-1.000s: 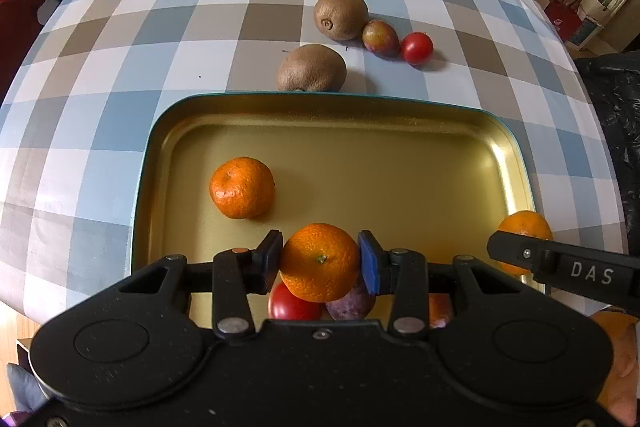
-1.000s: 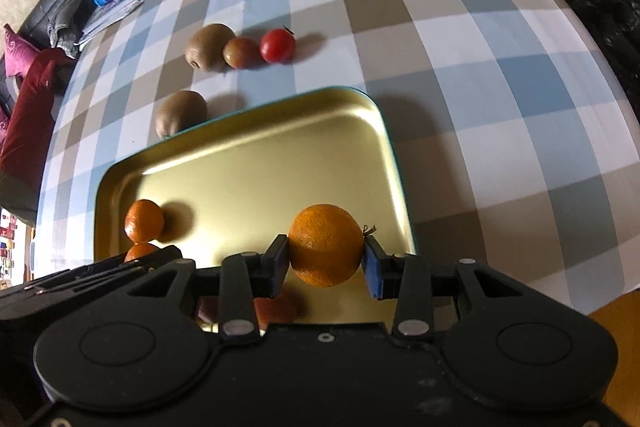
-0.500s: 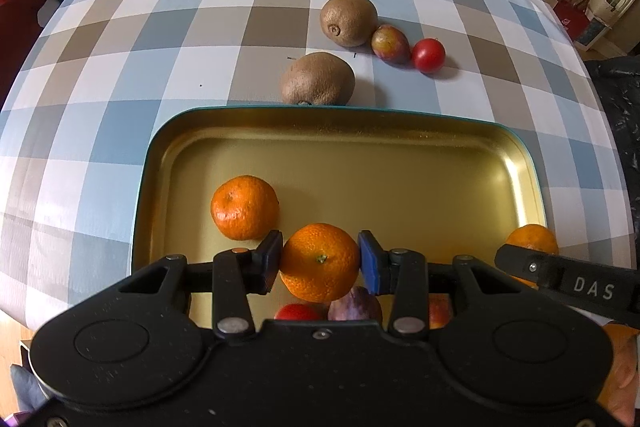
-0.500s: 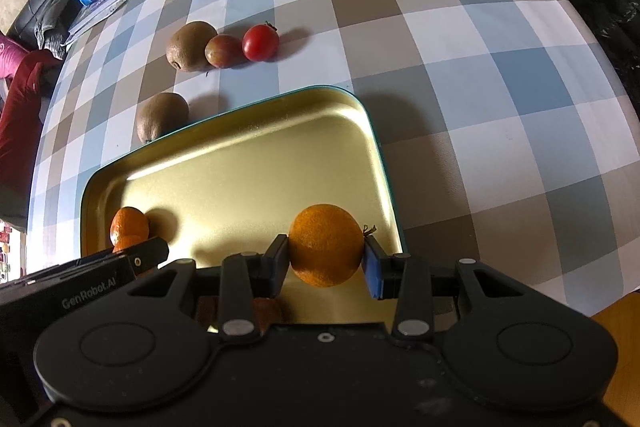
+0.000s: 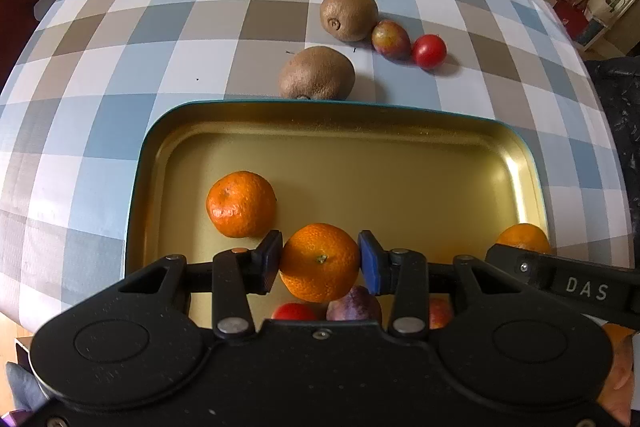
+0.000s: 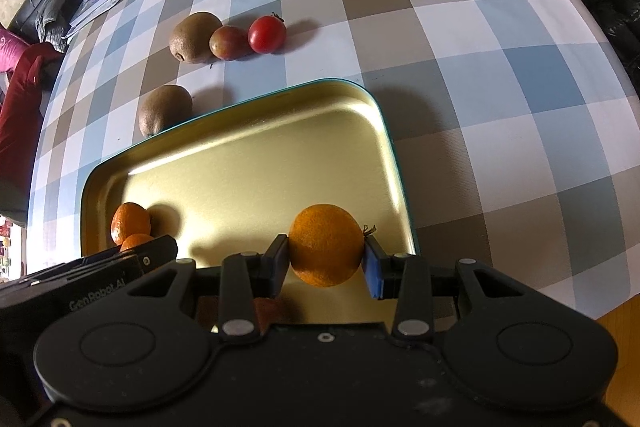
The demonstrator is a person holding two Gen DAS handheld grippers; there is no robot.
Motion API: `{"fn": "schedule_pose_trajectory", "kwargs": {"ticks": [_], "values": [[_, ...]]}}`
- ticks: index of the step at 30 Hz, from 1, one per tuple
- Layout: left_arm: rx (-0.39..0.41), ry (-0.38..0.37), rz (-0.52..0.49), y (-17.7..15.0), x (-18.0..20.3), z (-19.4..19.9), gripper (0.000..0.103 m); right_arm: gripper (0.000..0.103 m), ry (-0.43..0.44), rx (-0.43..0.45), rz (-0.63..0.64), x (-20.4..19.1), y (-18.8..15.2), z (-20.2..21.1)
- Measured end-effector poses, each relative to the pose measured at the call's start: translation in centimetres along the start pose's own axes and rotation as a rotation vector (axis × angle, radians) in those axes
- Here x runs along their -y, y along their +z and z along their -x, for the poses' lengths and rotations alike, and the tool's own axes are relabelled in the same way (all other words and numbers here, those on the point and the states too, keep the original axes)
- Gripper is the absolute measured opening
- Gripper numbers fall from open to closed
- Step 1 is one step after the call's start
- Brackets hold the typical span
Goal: Organize fruits
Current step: 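Carry both mandarins into the gold tray and open both tools, then lift both open tools out of the tray back toward the fruit row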
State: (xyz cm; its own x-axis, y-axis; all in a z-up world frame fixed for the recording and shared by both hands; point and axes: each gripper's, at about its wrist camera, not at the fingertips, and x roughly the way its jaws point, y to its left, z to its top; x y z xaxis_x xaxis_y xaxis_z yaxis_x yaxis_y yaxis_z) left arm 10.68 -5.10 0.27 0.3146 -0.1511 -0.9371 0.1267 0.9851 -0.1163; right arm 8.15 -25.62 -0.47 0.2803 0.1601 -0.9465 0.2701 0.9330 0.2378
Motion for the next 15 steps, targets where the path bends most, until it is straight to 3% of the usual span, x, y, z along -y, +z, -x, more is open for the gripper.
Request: {"fn": "schedule_pose_trajectory", "kwargs": {"ticks": [15], "values": [[0.026, 0.01, 0.001, -0.4, -0.1, 0.9, 0.052, 0.04, 0.025, 0.026, 0.051, -0.8, -0.3, 1.3]]}}
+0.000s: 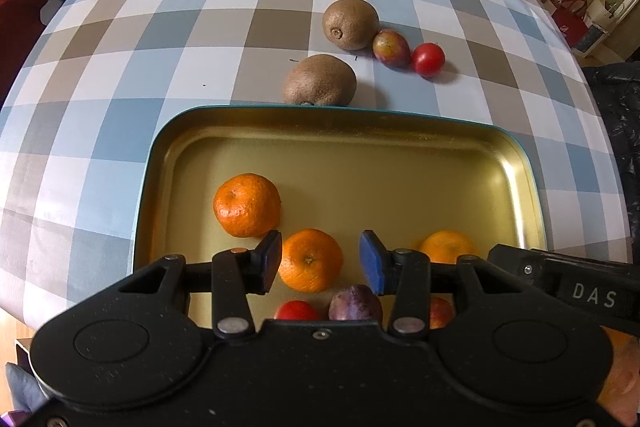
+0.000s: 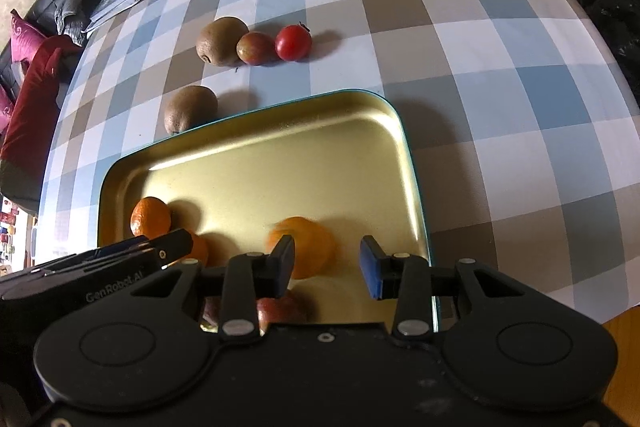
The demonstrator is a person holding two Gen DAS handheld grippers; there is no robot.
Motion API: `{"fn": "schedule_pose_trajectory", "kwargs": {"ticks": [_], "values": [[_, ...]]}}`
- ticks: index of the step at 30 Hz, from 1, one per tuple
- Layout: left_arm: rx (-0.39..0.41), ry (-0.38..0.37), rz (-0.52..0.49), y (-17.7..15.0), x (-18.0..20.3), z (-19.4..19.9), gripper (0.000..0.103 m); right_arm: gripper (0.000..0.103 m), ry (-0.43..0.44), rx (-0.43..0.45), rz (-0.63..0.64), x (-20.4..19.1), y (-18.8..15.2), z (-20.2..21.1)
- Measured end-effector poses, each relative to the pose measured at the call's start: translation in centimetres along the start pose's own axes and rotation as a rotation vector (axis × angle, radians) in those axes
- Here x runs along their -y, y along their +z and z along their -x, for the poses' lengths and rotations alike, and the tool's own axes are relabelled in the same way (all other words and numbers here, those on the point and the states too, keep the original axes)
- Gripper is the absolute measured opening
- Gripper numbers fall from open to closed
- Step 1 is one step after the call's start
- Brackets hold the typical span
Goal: Organize fruits
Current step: 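Lift both open tools out of the tray back toward the fruit row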
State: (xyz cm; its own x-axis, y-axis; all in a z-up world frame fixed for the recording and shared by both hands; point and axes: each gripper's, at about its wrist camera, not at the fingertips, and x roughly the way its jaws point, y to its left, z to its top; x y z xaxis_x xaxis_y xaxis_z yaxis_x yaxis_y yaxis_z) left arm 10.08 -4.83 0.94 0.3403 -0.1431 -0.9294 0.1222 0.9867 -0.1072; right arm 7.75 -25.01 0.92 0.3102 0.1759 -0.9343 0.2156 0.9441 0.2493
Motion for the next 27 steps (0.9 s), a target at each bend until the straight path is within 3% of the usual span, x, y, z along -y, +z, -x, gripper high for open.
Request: {"fn": "schedule_pose_trajectory", "kwargs": {"ticks": [14, 27], "values": [[0.017, 0.075, -0.016, -0.6, 0.3, 0.0, 0.053, 0.04, -0.009, -0.025, -0.015, 0.3, -0.2, -0.4], [-0.02, 0.088, -0.015, -0.9, 0.0, -0.4, 0.053, 0.04, -0.018, -0.052, -0.011, 0.2, -0.3, -1.1]]}}
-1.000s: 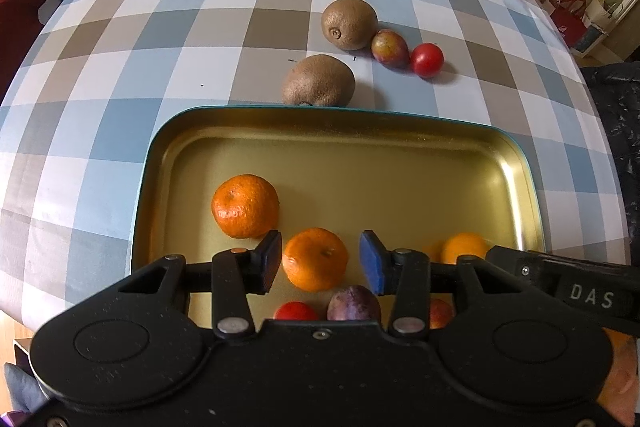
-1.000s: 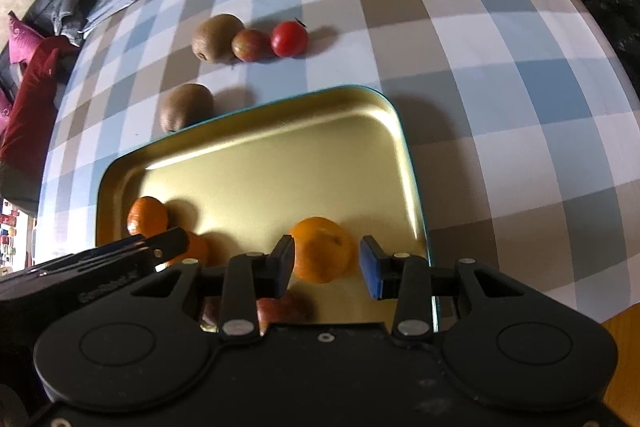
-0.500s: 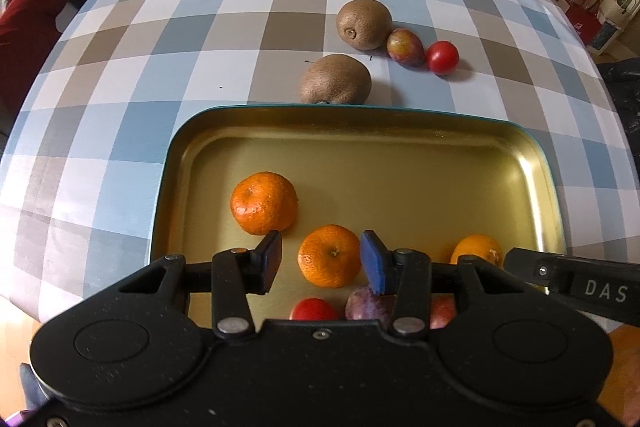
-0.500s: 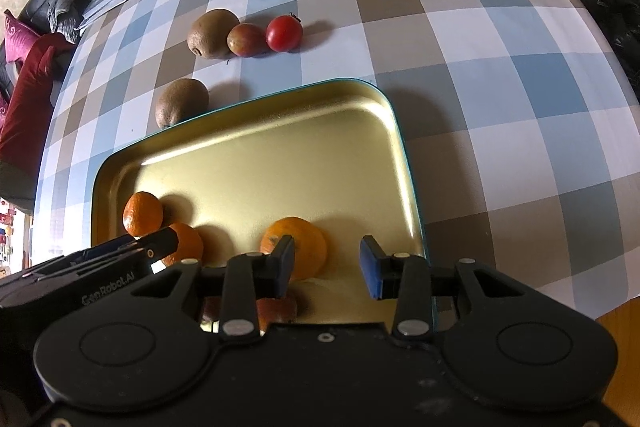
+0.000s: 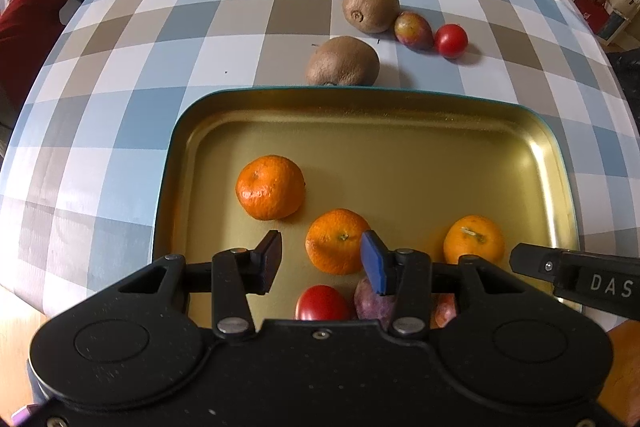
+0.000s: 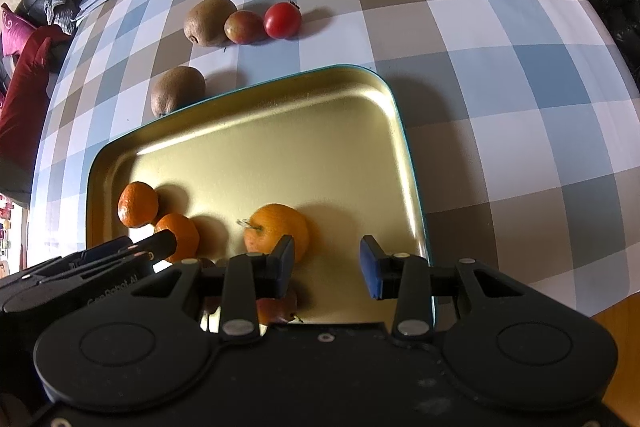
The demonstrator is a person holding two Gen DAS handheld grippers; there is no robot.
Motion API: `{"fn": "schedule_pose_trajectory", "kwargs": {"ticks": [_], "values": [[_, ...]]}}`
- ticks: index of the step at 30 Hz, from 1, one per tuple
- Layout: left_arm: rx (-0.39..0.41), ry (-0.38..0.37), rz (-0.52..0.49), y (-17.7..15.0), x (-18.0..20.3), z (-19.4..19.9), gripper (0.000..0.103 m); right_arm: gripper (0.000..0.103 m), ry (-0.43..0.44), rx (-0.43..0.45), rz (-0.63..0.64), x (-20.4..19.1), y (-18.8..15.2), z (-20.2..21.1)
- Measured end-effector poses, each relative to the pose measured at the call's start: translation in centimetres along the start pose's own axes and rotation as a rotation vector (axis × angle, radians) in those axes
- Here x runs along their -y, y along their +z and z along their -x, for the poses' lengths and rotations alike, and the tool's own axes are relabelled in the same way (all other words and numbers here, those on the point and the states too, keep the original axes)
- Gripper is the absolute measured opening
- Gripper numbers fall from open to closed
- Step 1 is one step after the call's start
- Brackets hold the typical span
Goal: Organize fruits
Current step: 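Lift both open tools out of the tray back toward the fruit row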
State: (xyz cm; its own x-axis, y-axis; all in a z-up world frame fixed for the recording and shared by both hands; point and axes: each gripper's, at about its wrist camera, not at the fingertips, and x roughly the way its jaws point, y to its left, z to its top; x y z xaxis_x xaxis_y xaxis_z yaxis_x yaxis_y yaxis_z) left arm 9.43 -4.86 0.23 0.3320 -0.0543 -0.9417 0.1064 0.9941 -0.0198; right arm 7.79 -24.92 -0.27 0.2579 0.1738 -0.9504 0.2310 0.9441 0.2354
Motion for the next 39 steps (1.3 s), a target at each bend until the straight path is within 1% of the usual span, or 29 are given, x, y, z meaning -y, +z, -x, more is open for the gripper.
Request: {"fn": "schedule_pose_trajectory", "kwargs": {"ticks": [5, 8, 11, 15, 17, 20, 28, 39], "values": [[-0.013, -0.002, 0.001, -0.1, -0.1, -0.2, 0.054, 0.04, -0.006, -0.014, 0.0, 0.0, 0.0, -0.4], [-0.016, 0.003, -0.003, -0.2, -0.2, -0.3, 0.059, 0.04, -0.007, -0.027, -0.004, 0.1, 0.0, -0.7], [-0.02, 0.008, -0.011, -0.3, -0.2, -0.3, 0.059, 0.04, -0.008, -0.038, -0.008, 0.2, 0.0, -0.9], [-0.039, -0.007, -0.02, -0.4, -0.4, -0.4, 0.059, 0.04, -0.004, -0.055, -0.014, 0.3, 0.0, -1.1], [-0.051, -0.014, -0.034, -0.3, -0.4, -0.4, 0.059, 0.04, 0.0, -0.064, -0.013, 0.3, 0.1, -1.2], [-0.055, -0.006, -0.059, -0.1, -0.5, -0.3, 0.059, 0.04, -0.005, -0.069, -0.001, 0.2, 0.1, -1.2], [-0.01, 0.019, -0.075, 1.9, -1.4, 0.8, 0.059, 0.04, -0.003, -0.051, 0.021, 0.0, 1.1, -0.2], [0.061, 0.03, -0.055, 6.5, -2.1, 1.3, 0.059, 0.04, -0.008, 0.037, 0.021, -0.4, 4.3, 1.6]]}}
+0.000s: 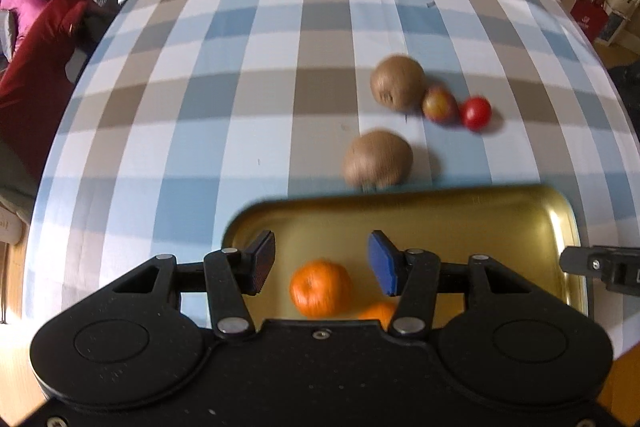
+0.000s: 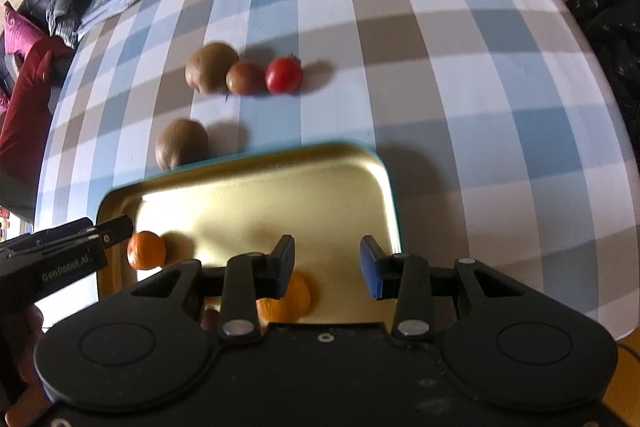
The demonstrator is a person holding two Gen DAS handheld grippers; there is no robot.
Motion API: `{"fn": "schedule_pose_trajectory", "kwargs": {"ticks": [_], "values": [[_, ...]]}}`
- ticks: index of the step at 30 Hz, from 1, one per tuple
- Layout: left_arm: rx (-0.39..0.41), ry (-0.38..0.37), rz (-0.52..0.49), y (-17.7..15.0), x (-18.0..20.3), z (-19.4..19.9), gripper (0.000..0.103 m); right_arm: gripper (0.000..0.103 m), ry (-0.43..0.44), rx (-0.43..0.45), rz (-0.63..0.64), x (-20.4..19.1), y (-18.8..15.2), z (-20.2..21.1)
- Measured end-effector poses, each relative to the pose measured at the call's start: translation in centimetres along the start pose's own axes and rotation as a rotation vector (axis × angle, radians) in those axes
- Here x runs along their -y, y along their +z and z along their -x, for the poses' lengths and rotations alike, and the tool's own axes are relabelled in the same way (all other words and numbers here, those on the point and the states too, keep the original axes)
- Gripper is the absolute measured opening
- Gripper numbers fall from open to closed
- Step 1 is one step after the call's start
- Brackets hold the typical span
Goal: Organize fruits
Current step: 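Lift both open tools out of the tray back toward the fruit row, then grasp the brown kiwi with the left tool while the right tool reaches the red tomato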
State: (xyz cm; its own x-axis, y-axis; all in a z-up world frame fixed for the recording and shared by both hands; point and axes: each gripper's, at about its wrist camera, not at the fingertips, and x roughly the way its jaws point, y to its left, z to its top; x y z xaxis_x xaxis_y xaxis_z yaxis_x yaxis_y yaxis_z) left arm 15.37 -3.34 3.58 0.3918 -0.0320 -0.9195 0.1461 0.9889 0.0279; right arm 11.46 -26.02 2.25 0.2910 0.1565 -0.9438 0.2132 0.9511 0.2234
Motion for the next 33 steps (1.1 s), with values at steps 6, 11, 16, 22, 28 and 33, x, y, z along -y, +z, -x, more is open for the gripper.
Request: {"fn": "schedule_pose_trajectory", "kwargs": {"ticks": [6, 11, 16, 22, 28, 33], "values": [[0.013, -0.013, -0.005, 2.8, 0.5, -0.9, 0.059, 0.04, -0.007, 0.014, -0.03, 0.4, 2.3, -0.4], [0.038, -0.016, -0.038, 5.3, 1.6, -2.0, 0.059, 0.04, -0.009, 0.008, -0.053, 0.5, 4.3, -1.3], [0.041, -0.021, -0.046, 8.0, 2.3, -3.7, 0.059, 0.04, -0.027, 0.009, -0.063, 0.4, 6.1, -2.4], [0.038, -0.053, -0.049, 10.8, 3.2, -5.7, 0.059, 0.04, -0.026, 0.008, -0.073, 0.8, 8.0, -3.7], [0.021, -0.075, -0.078, 12.4, 4.5, -7.5, 0.059, 0.04, -0.029, 0.011, -0.084, 1.0, 9.7, -4.7], [0.009, -0.076, -0.103, 12.9, 5.3, -8.9, 0.059, 0.04, -0.022, 0.017, -0.087, 0.9, 10.8, -5.2]]}}
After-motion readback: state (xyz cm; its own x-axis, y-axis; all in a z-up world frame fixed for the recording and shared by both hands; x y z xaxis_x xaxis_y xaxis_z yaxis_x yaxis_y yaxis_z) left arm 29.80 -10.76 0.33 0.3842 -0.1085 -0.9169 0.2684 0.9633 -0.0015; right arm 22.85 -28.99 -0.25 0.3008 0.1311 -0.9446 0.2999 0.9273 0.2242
